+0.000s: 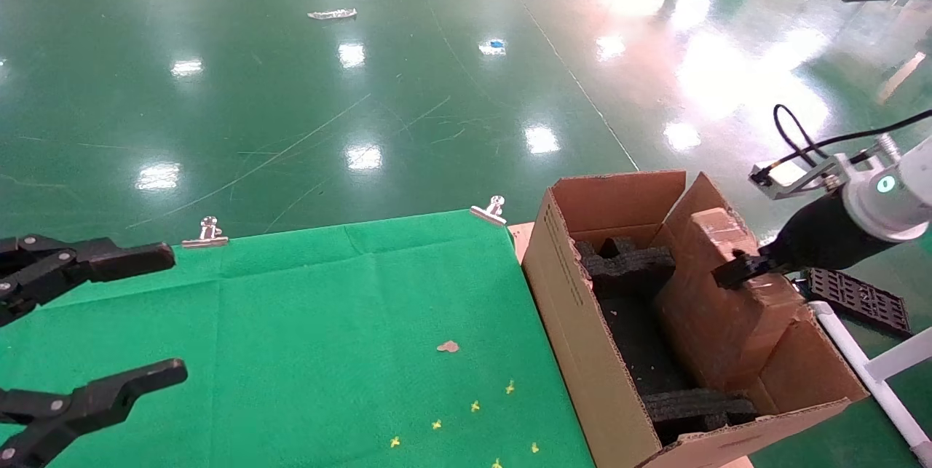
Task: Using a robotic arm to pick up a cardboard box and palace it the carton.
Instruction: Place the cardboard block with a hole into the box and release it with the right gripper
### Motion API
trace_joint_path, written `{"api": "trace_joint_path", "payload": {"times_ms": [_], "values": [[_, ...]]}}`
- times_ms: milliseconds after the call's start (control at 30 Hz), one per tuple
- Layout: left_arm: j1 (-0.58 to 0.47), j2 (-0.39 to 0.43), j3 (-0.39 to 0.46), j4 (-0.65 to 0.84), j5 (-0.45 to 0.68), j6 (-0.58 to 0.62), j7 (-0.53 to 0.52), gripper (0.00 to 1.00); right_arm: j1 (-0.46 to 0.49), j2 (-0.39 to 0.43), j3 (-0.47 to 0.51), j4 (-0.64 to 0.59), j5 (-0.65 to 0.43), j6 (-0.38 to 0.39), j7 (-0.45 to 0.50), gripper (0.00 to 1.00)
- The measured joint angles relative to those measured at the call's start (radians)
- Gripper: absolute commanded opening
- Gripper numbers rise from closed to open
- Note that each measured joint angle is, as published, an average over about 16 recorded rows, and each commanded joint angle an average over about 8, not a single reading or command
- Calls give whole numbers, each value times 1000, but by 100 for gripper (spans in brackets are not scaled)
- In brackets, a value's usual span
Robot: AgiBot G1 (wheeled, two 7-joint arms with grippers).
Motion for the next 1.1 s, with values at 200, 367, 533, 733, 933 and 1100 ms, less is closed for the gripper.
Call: {"api": "trace_joint_path", "payload": {"times_ms": [200, 367, 533, 733, 933, 1100], "values": [[0, 0, 0, 0, 0, 0, 0, 100, -81, -23, 5, -45, 27, 49, 1, 0], [0, 0, 1, 0, 0, 0, 0, 100, -147, -40, 13, -83, 52, 91, -8, 0], [0, 0, 1, 0, -1, 0, 0, 100, -201, -53, 25, -121, 79, 129, -29, 0], [0, -1, 1, 0, -1, -1, 1, 100, -239, -72, 33, -163, 97, 154, -58, 59], [0, -1, 2, 0, -1, -1, 1, 100, -248, -90, 32, -200, 96, 156, -80, 100], [0, -1, 2, 0, -1, -1, 1, 100, -243, -104, 28, -225, 90, 146, -89, 100]]}}
